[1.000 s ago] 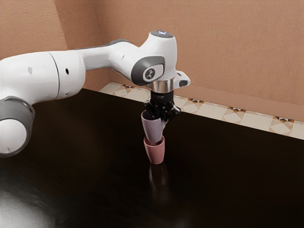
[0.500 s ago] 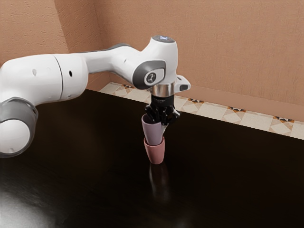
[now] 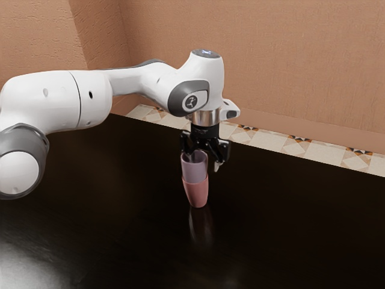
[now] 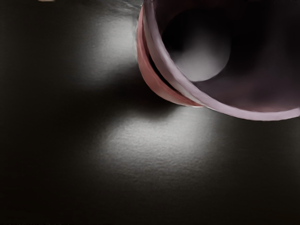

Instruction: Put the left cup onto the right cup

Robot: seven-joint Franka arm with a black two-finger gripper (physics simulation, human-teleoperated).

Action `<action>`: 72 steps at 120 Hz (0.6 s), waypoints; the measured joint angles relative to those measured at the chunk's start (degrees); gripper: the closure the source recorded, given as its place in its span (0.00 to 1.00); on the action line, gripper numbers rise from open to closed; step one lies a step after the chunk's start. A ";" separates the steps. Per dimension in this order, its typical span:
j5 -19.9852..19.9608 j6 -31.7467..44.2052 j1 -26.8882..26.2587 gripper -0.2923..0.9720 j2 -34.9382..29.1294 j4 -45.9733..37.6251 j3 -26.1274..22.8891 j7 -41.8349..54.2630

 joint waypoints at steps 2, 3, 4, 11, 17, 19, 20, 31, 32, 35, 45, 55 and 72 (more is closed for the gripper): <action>0.00 0.03 0.00 0.34 0.00 0.00 0.00 0.00; 0.00 0.04 0.00 0.34 0.00 0.00 0.00 -0.01; 0.00 0.05 0.00 0.34 0.00 0.00 0.00 -0.01; 0.00 0.10 0.00 0.31 0.00 0.00 0.00 -0.02; 0.00 0.13 0.00 0.29 0.00 0.00 0.00 -0.02; 0.00 0.14 0.00 0.29 0.00 0.00 0.00 -0.02; 0.00 0.15 0.00 0.29 0.00 0.00 0.00 -0.02; 0.00 0.18 0.00 0.27 -0.08 0.03 0.00 -0.02; 0.01 0.18 0.00 0.27 -0.09 0.04 0.00 -0.02; 0.02 0.19 -0.03 0.26 -0.15 0.06 0.00 -0.02; 0.15 0.21 -0.01 0.25 -0.78 0.08 0.05 0.00; 0.42 0.21 0.16 0.25 -1.85 0.08 0.11 0.02; 0.72 0.13 0.33 0.24 -3.43 0.08 0.17 0.07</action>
